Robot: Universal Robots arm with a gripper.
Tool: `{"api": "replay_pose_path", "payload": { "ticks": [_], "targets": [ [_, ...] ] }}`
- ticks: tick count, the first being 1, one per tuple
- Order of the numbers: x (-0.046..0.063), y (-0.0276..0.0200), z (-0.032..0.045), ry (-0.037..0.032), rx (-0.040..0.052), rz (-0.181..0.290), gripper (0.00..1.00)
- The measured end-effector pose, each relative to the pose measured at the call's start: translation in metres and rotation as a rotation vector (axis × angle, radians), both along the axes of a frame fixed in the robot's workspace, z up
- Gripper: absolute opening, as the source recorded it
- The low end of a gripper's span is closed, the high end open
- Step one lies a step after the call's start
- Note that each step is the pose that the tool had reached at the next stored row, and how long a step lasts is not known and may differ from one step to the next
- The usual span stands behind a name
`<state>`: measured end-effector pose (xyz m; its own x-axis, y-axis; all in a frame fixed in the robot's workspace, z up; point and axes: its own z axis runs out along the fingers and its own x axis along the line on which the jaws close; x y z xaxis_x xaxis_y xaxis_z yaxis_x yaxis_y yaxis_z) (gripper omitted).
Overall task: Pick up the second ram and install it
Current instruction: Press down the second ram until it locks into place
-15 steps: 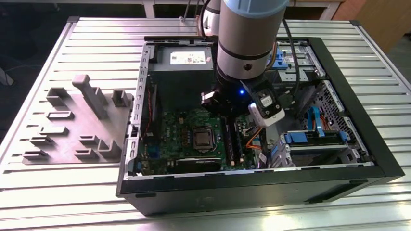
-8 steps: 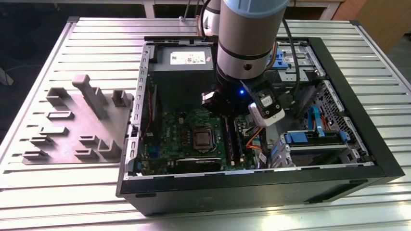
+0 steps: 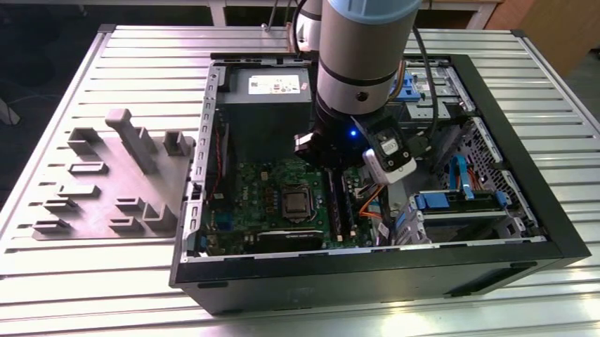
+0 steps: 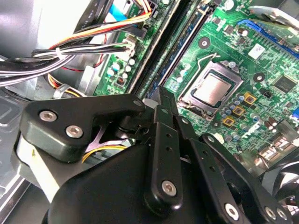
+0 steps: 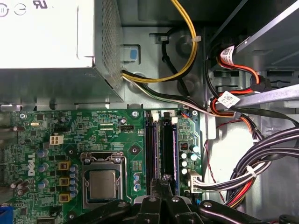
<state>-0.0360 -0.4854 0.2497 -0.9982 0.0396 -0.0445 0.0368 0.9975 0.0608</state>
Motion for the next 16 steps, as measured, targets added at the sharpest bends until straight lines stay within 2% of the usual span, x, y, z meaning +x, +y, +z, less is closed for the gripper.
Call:
{"api": "replay_pose_path", "payload": {
  "ticks": [7, 10, 12, 16],
  "targets": [
    [0.000, 0.0000, 0.0003, -0.0001, 0.0003, 0.000, 0.10],
    [0.000, 0.0012, 0.0002, 0.0000, 0.0031, 0.000, 0.10],
    [0.000, 0.0041, -0.0001, 0.0000, 0.0035, 0.000, 0.10],
    [0.000, 0.0131, -0.0008, -0.0001, 0.0035, 0.000, 0.10]
  ]
}}
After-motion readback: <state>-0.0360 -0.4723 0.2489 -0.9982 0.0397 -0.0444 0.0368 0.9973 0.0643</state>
